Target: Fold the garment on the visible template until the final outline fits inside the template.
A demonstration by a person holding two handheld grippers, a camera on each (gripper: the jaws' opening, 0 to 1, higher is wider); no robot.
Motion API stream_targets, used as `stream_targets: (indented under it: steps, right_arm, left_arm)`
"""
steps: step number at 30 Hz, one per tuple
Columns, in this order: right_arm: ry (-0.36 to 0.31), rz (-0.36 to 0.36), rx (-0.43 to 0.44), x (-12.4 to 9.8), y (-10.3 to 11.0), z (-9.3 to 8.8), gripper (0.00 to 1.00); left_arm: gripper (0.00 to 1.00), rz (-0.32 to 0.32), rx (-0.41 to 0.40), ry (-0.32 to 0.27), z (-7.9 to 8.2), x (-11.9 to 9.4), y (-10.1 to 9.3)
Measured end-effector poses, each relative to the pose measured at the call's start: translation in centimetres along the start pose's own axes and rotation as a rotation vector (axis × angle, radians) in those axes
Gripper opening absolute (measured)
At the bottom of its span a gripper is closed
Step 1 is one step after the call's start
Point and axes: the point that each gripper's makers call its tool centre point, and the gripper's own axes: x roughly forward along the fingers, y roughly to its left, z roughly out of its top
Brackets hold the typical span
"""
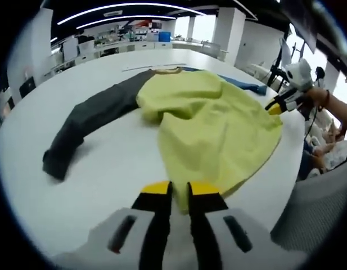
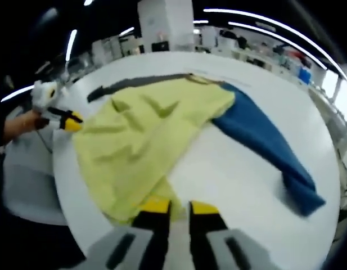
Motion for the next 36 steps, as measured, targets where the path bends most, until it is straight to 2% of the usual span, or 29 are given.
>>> stream_targets:
  steps: [7,12,20,24,27,32,36]
  right_arm:
    - [0.016,0.036,0.009,0.1,0.2,0.1,0.04]
    - [0.039,0.081,0.057,0.2,-0.1,0.1,0.01]
    - [0.055,0.107,0.039,0.2,0.1,-0.1,0.0]
    - [0.074,0.068,-0.006,-0.2,-0.3,-0.7,0.0]
    - [0.086,0.037,-0.005,-0.9,-0.5,-1.5,0.0]
    - [0.085,0.003,0.025,-2.0,-0.5,-2.7,0.0]
    - [0.055,-0.051,0.084,-3.0,-0.6,-2.9,0.0]
  left_arm:
    - [0.02,0.007,0.017,0.012,-0.1,0.0,0.1]
    - [0.0,-0.004,0.04,0.021,-0.1,0.0,-0.2]
    - [0.0,0.006,-0.004,0.004,0.0,-0.9,-0.1]
    - [0.0,0.004,-0.011,-0.007,0.2,-1.5,-0.5]
    - [0.0,-0.013,-0.03,0.002,-0.1,-1.9,-0.7]
    - [0.0,-0.012,-0.025,0.019,-0.9,-2.5,-1.0]
    - [0.0,-0.007,-0.016,0.032,-1.2,-2.8,-1.0]
